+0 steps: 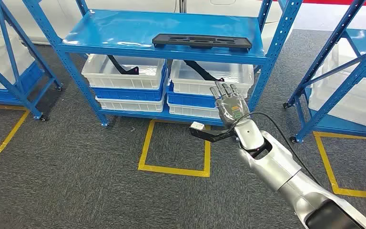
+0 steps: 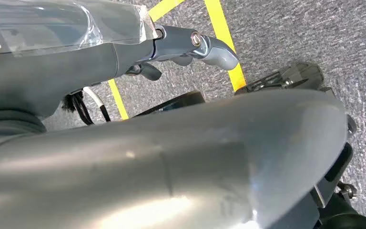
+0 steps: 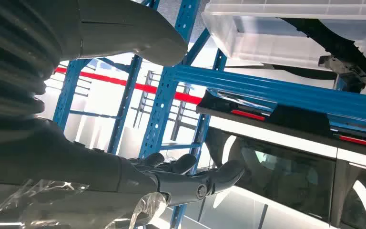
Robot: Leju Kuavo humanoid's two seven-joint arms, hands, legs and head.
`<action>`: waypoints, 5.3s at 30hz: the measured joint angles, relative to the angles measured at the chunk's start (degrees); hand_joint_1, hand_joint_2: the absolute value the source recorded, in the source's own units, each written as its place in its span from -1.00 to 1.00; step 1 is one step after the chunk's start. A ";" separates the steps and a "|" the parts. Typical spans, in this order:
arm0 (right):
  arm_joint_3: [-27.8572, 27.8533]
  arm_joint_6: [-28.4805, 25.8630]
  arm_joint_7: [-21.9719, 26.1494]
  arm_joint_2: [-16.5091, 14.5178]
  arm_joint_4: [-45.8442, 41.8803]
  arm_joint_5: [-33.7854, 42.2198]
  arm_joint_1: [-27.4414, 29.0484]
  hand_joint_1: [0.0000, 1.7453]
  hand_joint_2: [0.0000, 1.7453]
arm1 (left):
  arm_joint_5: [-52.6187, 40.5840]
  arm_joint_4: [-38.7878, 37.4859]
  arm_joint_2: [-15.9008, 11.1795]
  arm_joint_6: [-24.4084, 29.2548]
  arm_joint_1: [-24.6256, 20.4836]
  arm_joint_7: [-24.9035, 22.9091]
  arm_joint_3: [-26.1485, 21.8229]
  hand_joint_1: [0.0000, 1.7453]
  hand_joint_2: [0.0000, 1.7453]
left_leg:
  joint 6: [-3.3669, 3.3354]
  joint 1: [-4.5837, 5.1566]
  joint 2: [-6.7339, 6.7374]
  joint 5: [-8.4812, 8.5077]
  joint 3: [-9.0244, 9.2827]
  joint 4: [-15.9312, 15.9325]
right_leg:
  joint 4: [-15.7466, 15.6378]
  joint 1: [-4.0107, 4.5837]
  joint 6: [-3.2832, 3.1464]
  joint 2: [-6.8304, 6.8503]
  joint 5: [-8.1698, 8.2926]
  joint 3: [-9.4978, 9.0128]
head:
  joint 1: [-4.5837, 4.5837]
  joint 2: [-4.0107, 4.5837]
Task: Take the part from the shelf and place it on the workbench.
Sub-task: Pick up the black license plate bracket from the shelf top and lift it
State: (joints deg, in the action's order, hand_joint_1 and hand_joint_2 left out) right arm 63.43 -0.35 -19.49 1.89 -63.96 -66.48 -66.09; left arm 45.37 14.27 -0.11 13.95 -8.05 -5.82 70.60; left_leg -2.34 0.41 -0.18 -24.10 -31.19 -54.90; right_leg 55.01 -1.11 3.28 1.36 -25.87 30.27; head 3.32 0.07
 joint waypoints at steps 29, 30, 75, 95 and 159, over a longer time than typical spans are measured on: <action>-0.24 0.46 -0.21 0.82 -0.56 0.52 0.65 -1.00 1.00 | -0.35 -0.41 -0.69 0.24 -0.71 0.08 0.38 -1.00 -1.00 | -3.82 1.94 0.03 2.65 -4.20 -1.85 | 2.37 1.30 -2.47 -1.97 -0.77 1.89 | -0.13 0.02; -0.24 0.51 -0.20 0.88 -0.56 0.53 0.68 -1.00 1.00 | -0.35 -0.45 -0.67 0.26 -0.71 0.05 0.40 -1.00 -1.00 | -4.04 2.04 0.04 2.48 -3.81 -1.35 | 2.22 1.30 -2.36 -1.97 -0.83 1.86 | -0.15 0.01; -0.21 1.38 0.42 1.19 -1.37 0.54 1.81 -1.00 1.00 | -0.07 -0.69 -0.23 0.42 -0.60 0.23 0.96 -1.00 -1.00 | 0.56 -0.59 -0.37 -0.85 -0.02 -0.89 | 4.54 -1.14 0.61 -1.86 1.54 5.82 | -0.17 0.00; -0.52 0.36 -0.21 1.18 -2.02 0.50 -0.06 -1.00 1.00 | -0.62 -0.73 -0.52 0.09 -0.49 0.21 1.00 -1.00 -1.00 | -1.70 0.51 -0.30 2.90 -2.34 1.09 | 2.18 -0.75 0.04 -1.80 -1.64 1.31 | -0.19 0.00; -0.72 -0.15 -0.21 2.67 -3.43 -0.23 0.10 -1.00 1.00 | -1.11 -0.83 -0.60 -0.49 -0.52 0.19 1.06 -1.00 -1.00 | -1.30 0.97 -0.17 2.88 -4.41 -1.47 | 1.62 -0.73 -1.59 -1.87 0.02 2.66 | -0.20 0.01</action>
State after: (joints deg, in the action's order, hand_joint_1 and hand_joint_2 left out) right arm 62.71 -0.50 -19.69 4.56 -67.40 -66.71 -65.99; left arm 44.26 13.44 -0.70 13.46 -8.57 -5.64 71.66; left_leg -3.64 1.38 -0.35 -21.22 -35.60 -56.37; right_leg 56.63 -1.84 1.69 -0.50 -25.85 32.94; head 3.13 0.07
